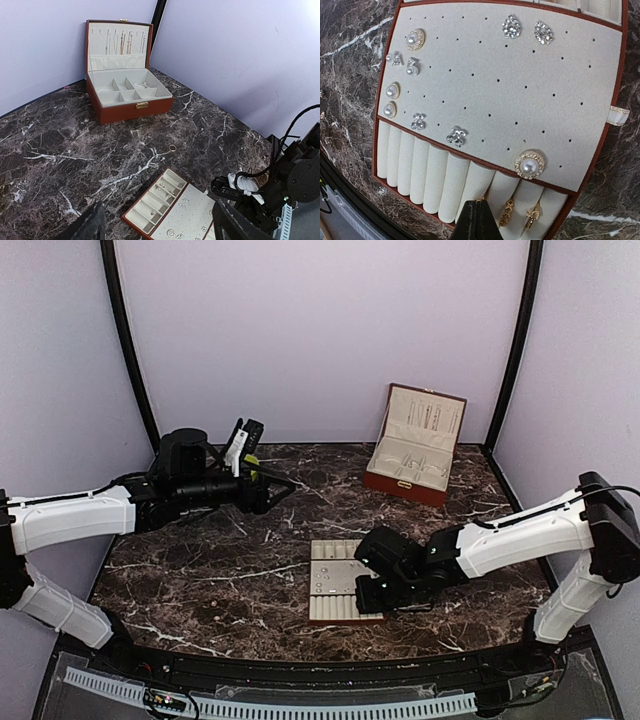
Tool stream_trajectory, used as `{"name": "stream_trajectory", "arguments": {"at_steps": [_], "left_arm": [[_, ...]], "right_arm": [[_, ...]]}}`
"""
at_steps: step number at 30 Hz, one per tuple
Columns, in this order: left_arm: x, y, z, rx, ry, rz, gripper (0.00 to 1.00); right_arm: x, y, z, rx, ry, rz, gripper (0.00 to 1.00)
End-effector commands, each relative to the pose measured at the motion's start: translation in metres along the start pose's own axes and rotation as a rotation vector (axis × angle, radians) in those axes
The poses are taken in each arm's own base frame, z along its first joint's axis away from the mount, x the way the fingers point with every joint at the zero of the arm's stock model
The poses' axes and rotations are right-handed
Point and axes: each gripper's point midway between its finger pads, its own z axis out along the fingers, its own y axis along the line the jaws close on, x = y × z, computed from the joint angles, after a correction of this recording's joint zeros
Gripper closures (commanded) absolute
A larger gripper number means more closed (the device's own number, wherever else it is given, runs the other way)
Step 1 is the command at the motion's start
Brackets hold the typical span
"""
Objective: Organize the mixed jewelry
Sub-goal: Move to the center of the board in the compartment layer, then pick up the ring from the center of the board.
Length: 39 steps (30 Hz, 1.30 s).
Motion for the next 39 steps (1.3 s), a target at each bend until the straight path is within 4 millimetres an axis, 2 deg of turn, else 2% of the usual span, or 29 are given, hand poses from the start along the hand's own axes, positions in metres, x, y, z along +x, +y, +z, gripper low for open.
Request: {"name": "stream_trajectory", "arguments": {"at_steps": [1, 5, 11, 14, 18, 21, 23, 30, 32, 36, 39], "left_arm": [[-0.003, -0.002, -0.005, 0.000, -0.017, 0.004, 0.24], [-0.003, -0.001, -0.005, -0.002, -0.018, 0.005, 0.24], [-0.004, 0.000, -0.006, -0.010, -0.022, 0.006, 0.24], [-0.004, 0.000, -0.007, -0.013, -0.025, 0.006, 0.24], [-0.006, 0.003, -0.008, -0.025, -0.028, 0.004, 0.21], [-0.009, 0.012, -0.010, -0.043, -0.035, -0.006, 0.20], [-0.011, 0.020, -0.012, -0.060, -0.042, -0.013, 0.19], [-0.021, 0.051, -0.023, -0.133, -0.063, -0.040, 0.18], [-0.023, 0.063, -0.027, -0.159, -0.065, -0.054, 0.18], [-0.033, 0.072, -0.034, -0.186, -0.067, -0.043, 0.18], [-0.029, 0.080, -0.038, -0.232, -0.043, -0.018, 0.18]], "right_arm": [[0.020, -0.002, 0.009, 0.006, 0.061, -0.003, 0.98], [0.021, -0.002, 0.007, 0.010, 0.060, -0.004, 0.98], [-0.001, 0.002, -0.009, 0.040, -0.024, -0.029, 0.95], [-0.020, -0.001, -0.029, 0.097, -0.096, -0.056, 0.89], [-0.049, -0.013, -0.067, 0.160, -0.213, -0.061, 0.77], [-0.068, -0.031, -0.089, 0.196, -0.284, -0.038, 0.69], [-0.078, -0.048, -0.096, 0.220, -0.318, -0.014, 0.67], [-0.124, -0.104, -0.099, 0.289, -0.413, 0.032, 0.65], [-0.138, -0.111, -0.097, 0.288, -0.435, 0.020, 0.65], [-0.160, -0.123, -0.084, 0.284, -0.439, -0.016, 0.67], [-0.172, -0.135, -0.074, 0.292, -0.424, -0.040, 0.68]]}}
